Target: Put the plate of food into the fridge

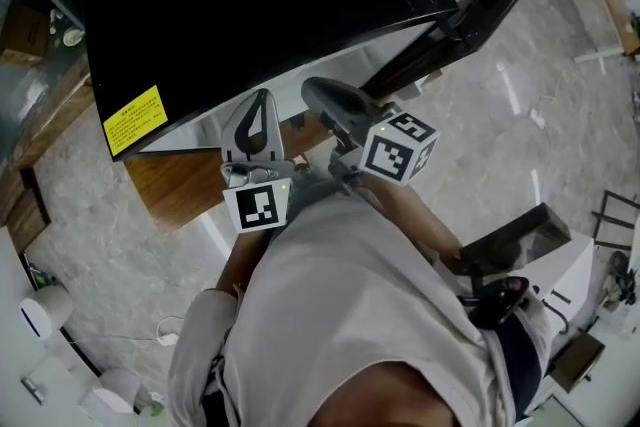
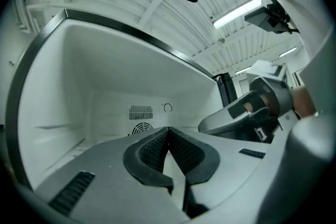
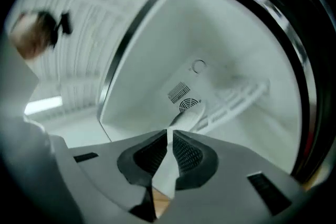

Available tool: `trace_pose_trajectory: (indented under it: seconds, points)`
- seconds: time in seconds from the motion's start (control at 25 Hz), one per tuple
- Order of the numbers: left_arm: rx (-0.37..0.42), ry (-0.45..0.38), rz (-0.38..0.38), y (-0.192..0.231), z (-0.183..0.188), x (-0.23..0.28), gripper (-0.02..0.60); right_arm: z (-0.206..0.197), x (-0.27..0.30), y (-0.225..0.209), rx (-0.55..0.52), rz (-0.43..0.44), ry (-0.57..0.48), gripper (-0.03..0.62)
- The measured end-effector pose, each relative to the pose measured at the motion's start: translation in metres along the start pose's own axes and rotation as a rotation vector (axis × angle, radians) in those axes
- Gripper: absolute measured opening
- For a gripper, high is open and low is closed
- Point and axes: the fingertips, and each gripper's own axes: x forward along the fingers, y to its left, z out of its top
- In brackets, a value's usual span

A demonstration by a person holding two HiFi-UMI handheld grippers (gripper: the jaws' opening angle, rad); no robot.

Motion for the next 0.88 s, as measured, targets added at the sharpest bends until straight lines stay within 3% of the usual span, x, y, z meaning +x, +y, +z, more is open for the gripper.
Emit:
trace_pose_trajectory:
  seconds: [0.08,0.16,0.4,0.6,0.88]
  points:
    - [-0.007,0.053,0.030,0.010,-0.006,-0.001,0.012,-0.002,0.009,0.004,-0.341,-0.113,0.041,0.043]
    - [-0.027,0.073,0.059,0.020,-0.009,0.000,0.012,-0.008,0.020,0.009,-0.490,-0.141,0.071,0.043]
    - [-0.079,0.093,0.059,0.032,-0.016,0.010,0.012,-0.013,0.039,0.010,-0.590,-0.164,0.086,0.043]
    - [-0.069,0.119,0.014,0.023,-0.017,0.016,0.012,-0.003,0.046,0.003,-0.540,-0.193,0.045,0.037]
    - [-0.076,0.124,-0.004,0.019,-0.016,0.016,0.012,0.010,0.044,-0.007,-0.571,-0.264,-0.010,0.038]
